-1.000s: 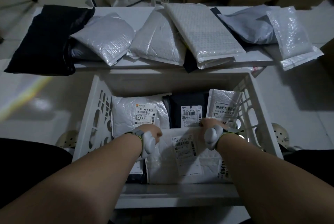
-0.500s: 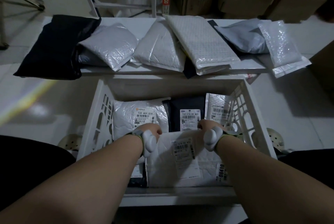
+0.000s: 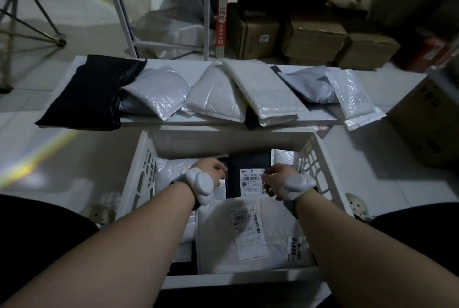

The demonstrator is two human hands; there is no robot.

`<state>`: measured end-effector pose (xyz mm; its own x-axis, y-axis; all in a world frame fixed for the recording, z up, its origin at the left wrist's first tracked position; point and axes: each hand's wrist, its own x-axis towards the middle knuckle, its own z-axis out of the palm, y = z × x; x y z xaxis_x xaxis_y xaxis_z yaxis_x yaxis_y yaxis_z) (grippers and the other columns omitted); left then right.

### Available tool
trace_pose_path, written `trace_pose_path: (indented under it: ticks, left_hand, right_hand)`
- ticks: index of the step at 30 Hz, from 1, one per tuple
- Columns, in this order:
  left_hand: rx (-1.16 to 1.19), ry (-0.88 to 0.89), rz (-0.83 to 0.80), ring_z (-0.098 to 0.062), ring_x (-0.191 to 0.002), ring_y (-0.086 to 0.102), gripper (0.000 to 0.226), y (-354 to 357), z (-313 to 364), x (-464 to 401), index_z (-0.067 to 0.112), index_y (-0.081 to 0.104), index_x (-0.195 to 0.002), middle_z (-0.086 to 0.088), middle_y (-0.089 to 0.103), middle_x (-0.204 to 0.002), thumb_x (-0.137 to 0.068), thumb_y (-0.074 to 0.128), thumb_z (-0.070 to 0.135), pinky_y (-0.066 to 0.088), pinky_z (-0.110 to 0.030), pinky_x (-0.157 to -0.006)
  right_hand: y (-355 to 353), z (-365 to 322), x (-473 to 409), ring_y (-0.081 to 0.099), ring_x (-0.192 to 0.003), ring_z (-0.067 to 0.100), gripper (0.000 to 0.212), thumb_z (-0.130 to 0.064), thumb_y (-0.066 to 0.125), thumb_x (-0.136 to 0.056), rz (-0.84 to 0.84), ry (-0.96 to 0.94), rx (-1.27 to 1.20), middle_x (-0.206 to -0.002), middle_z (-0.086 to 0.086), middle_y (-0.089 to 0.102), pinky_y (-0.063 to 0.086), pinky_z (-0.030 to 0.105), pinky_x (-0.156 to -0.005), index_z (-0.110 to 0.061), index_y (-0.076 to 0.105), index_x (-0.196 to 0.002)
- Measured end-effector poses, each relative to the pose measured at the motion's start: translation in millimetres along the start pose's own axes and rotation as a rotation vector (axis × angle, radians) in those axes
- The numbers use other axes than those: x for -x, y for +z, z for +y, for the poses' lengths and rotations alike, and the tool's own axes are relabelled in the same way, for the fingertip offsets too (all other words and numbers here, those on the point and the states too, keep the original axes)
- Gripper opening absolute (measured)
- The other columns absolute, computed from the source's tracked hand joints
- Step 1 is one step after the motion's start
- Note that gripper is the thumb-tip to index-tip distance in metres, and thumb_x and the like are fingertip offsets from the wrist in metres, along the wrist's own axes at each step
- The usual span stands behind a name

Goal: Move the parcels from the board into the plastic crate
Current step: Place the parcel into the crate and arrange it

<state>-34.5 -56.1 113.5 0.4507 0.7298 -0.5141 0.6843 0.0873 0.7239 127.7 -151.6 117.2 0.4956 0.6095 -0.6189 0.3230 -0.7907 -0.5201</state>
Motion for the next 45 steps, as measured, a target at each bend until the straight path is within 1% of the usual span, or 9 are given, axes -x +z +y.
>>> trace_pose_path:
  ticks: [5, 9, 15, 21, 28, 34, 37, 40, 45]
  left_hand:
    - [0.145, 0.072, 0.038, -0.015, -0.058, 0.051, 0.028, -24, 33, 9, -0.004, 0.061, -0.109, -0.016, 0.063, -0.094, -0.096, 0.036, -0.004, 0.035, -0.01, -0.034]
    - [0.293, 0.059, 0.034, -0.011, -0.043, 0.047, 0.026, -46, 53, 11, 0.005, 0.055, -0.082, -0.009, 0.052, -0.071, -0.096, 0.035, -0.005, 0.032, -0.012, -0.029]
    - [0.248, 0.144, 0.078, -0.014, -0.053, 0.039, 0.03, -64, 81, 21, 0.011, 0.048, -0.07, -0.005, 0.048, -0.069, -0.097, 0.04, 0.001, 0.028, -0.009, -0.027]
    - [0.281, 0.146, 0.154, -0.015, -0.051, 0.043, 0.015, -70, 109, 16, 0.003, 0.057, -0.102, -0.005, 0.053, -0.07, -0.096, 0.044, 0.006, 0.029, -0.009, -0.028]
    - [0.265, 0.12, 0.156, -0.015, -0.056, 0.046, 0.03, -62, 150, 4, -0.003, 0.054, -0.123, -0.013, 0.057, -0.095, -0.099, 0.042, 0.011, 0.034, -0.021, -0.046]
    - [0.138, 0.107, 0.142, -0.012, -0.057, 0.046, 0.032, -52, 177, -24, -0.004, 0.052, -0.125, -0.003, 0.052, -0.073, -0.097, 0.043, 0.009, 0.04, -0.018, -0.046]
    - [0.003, 0.152, 0.171, -0.019, -0.077, 0.054, 0.033, -48, 182, -37, -0.002, 0.057, -0.123, -0.008, 0.056, -0.092, -0.094, 0.05, 0.012, 0.05, -0.034, -0.073]
    - [-0.126, 0.151, 0.192, -0.023, -0.092, 0.05, 0.04, -39, 190, -51, -0.002, 0.054, -0.127, -0.013, 0.058, -0.107, -0.094, 0.054, 0.019, 0.044, -0.038, -0.097]
    - [-0.163, 0.108, 0.259, -0.033, -0.123, 0.051, 0.049, -28, 195, -71, -0.004, 0.05, -0.13, -0.02, 0.054, -0.132, -0.091, 0.057, 0.025, 0.04, -0.034, -0.099]
  right_hand:
    - [-27, -25, 23, 0.056, -0.062, 0.02, 0.016, -0.017, 0.053, -0.096, 0.069, -0.1, -0.298, -0.075, 0.008, 0.062, 0.045, 0.031, -0.057, -0.007, 0.057, -0.108]
    - [-53, -46, 31, 0.054, -0.056, 0.019, 0.009, -0.014, 0.052, -0.096, 0.081, -0.132, -0.37, -0.072, 0.009, 0.06, 0.043, 0.025, -0.048, -0.008, 0.054, -0.102]
    - [-81, -66, 28, 0.05, -0.045, 0.017, 0.007, -0.015, 0.056, -0.094, 0.153, -0.162, -0.442, -0.067, 0.008, 0.057, 0.039, 0.02, -0.045, -0.01, 0.055, -0.089]
    - [-108, -77, 18, 0.055, -0.058, 0.021, 0.01, -0.018, 0.053, -0.096, 0.201, -0.225, -0.375, -0.074, 0.007, 0.062, 0.044, 0.028, -0.057, -0.009, 0.055, -0.1]
    - [-130, -84, 3, 0.056, -0.058, 0.019, 0.01, -0.02, 0.052, -0.097, 0.212, -0.212, -0.372, -0.077, 0.005, 0.061, 0.046, 0.028, -0.057, -0.011, 0.055, -0.101]
    - [-150, -85, -9, 0.057, -0.074, 0.023, 0.011, -0.02, 0.052, -0.096, 0.205, -0.254, -0.325, -0.086, 0.007, 0.059, 0.048, 0.031, -0.063, -0.012, 0.056, -0.101]
    - [-159, -84, -20, 0.064, -0.087, 0.025, 0.021, -0.044, 0.057, -0.085, 0.277, -0.275, -0.174, -0.091, 0.004, 0.067, 0.054, 0.038, -0.083, -0.024, 0.063, -0.086]
    - [-172, -74, -50, 0.065, -0.082, 0.027, 0.042, -0.068, 0.049, -0.062, 0.343, -0.296, -0.033, -0.075, 0.001, 0.068, 0.055, 0.047, -0.084, -0.03, 0.065, -0.069]
    - [-173, -82, -40, 0.064, -0.094, 0.027, 0.041, -0.052, 0.052, -0.086, 0.343, -0.33, 0.0, -0.098, 0.006, 0.071, 0.05, 0.044, -0.092, -0.017, 0.068, -0.101]
